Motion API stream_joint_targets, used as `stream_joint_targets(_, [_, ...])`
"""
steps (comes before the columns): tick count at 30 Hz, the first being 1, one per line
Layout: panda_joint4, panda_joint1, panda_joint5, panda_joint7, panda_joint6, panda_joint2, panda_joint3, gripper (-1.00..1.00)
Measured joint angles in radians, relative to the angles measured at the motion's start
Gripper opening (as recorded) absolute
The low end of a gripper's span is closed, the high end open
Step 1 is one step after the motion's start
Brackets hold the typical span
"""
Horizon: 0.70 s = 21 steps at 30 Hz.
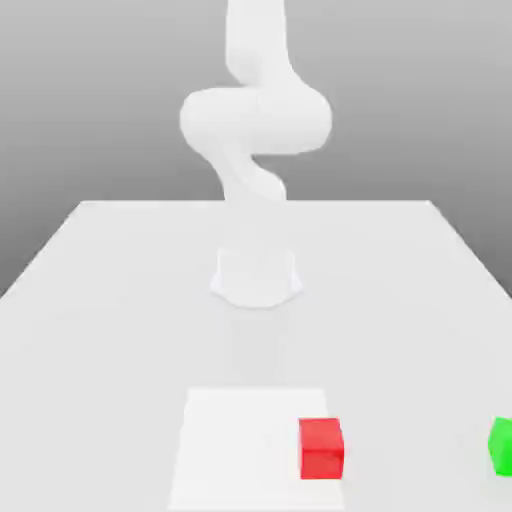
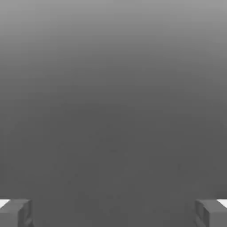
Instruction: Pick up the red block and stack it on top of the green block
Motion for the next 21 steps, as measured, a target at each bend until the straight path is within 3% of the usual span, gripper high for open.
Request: stream_joint_targets(21, [-0.242,0.040,-0.037,0.156,0.351,0.768,0.107,0.00])
